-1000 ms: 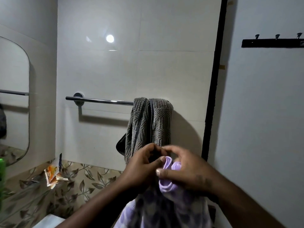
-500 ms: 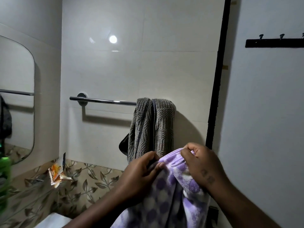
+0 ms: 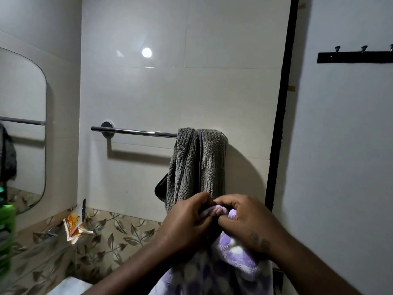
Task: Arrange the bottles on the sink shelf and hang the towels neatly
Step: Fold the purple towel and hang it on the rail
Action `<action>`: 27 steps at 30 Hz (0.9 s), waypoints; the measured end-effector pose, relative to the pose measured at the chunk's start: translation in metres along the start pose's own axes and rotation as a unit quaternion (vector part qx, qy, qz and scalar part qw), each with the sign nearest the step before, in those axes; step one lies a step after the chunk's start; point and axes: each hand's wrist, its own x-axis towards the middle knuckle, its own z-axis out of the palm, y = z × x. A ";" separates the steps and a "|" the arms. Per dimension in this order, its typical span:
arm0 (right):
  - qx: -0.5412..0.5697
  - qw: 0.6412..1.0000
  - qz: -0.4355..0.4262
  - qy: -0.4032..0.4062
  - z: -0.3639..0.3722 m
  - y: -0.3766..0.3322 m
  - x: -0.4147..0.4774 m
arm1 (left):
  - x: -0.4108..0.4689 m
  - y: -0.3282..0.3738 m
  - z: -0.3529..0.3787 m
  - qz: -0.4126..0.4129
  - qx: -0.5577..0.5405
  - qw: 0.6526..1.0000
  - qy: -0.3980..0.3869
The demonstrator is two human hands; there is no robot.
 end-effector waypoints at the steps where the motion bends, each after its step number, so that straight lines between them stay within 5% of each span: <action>1: -0.008 1.000 0.011 0.020 -0.001 0.002 0.000 | -0.002 -0.003 0.000 -0.004 0.022 1.000 -0.005; 6: -0.007 0.987 0.096 0.128 -0.010 0.020 0.000 | -0.011 -0.016 -0.004 -0.052 0.078 0.994 -0.058; 13: 0.075 0.996 0.005 -0.041 0.003 0.003 -0.005 | -0.006 0.000 -0.005 -0.032 0.061 0.996 -0.048; 22: 0.052 0.987 0.050 0.141 0.008 -0.001 -0.001 | -0.019 0.011 0.000 -0.019 0.009 0.998 0.059; 27: 0.067 0.986 0.064 0.136 0.007 -0.004 0.001 | -0.021 0.009 -0.001 -0.011 -0.015 1.000 0.017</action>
